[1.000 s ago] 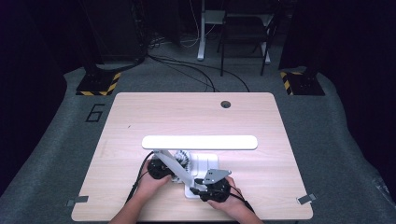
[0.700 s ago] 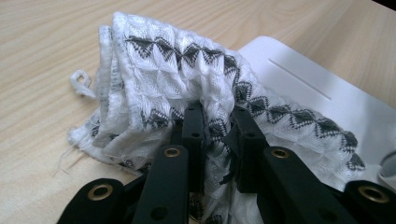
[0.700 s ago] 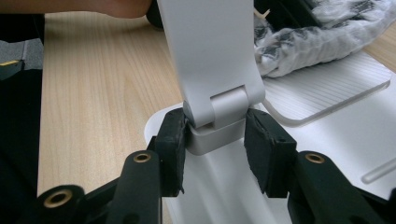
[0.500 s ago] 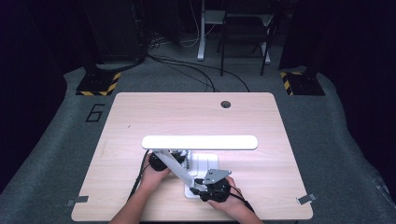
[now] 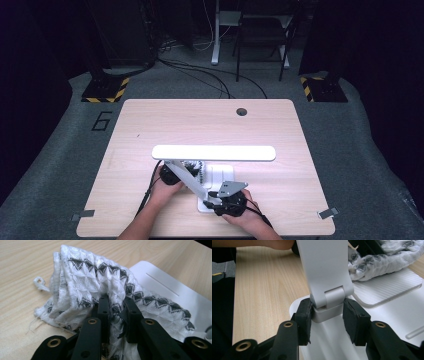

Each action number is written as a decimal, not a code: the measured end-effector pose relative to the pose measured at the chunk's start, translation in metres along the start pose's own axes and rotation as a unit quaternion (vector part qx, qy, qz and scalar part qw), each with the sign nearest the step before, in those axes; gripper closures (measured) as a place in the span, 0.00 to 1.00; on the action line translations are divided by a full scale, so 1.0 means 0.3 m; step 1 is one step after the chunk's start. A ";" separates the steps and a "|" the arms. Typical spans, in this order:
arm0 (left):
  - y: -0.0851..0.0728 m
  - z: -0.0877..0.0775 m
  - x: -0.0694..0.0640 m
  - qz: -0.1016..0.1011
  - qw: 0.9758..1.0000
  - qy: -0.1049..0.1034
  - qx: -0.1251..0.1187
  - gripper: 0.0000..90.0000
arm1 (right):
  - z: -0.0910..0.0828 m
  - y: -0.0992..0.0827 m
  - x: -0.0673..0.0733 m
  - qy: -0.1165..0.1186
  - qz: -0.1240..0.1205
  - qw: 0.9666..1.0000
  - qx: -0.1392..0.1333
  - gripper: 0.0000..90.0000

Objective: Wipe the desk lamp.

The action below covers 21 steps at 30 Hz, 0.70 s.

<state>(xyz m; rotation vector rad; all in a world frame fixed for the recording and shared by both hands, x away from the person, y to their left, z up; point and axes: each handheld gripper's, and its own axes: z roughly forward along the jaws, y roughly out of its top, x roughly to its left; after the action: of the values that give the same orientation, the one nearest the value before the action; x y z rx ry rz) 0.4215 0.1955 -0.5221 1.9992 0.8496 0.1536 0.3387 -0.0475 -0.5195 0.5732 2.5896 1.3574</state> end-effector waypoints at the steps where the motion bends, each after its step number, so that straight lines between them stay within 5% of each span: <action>1: 0.000 0.000 0.000 0.000 1.000 0.000 0.000 0.87 | 0.000 0.000 0.000 0.000 0.000 1.000 0.000 0.66; 6: -0.027 -0.034 -0.042 0.010 1.000 -0.025 0.016 0.87 | -0.001 0.000 0.002 0.001 0.005 1.000 0.002 0.66; 7: -0.027 -0.034 -0.042 0.010 1.000 -0.025 0.016 0.87 | -0.001 0.000 0.002 0.001 0.005 1.000 0.002 0.66; 8: -0.031 -0.049 -0.052 0.031 0.999 -0.021 0.024 0.87 | 0.000 0.000 -0.001 0.002 0.000 1.000 0.001 0.66; 11: -0.032 -0.066 -0.061 0.035 0.999 -0.017 0.023 0.87 | -0.001 0.000 -0.001 0.000 0.000 1.000 0.001 0.66; 17: -0.042 -0.127 -0.072 0.024 1.000 -0.017 -0.004 0.87 | -0.001 -0.001 0.002 -0.001 0.004 1.000 0.000 0.66; 21: -0.047 -0.184 -0.060 0.023 1.000 0.004 -0.018 0.87 | 0.000 -0.002 0.003 -0.001 0.010 1.000 -0.005 0.65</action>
<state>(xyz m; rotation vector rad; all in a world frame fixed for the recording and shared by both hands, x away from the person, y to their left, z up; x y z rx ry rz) 0.3777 0.2283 -0.4984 1.9874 0.8002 0.2023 0.3377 -0.0475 -0.5201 0.6005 2.5803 1.3740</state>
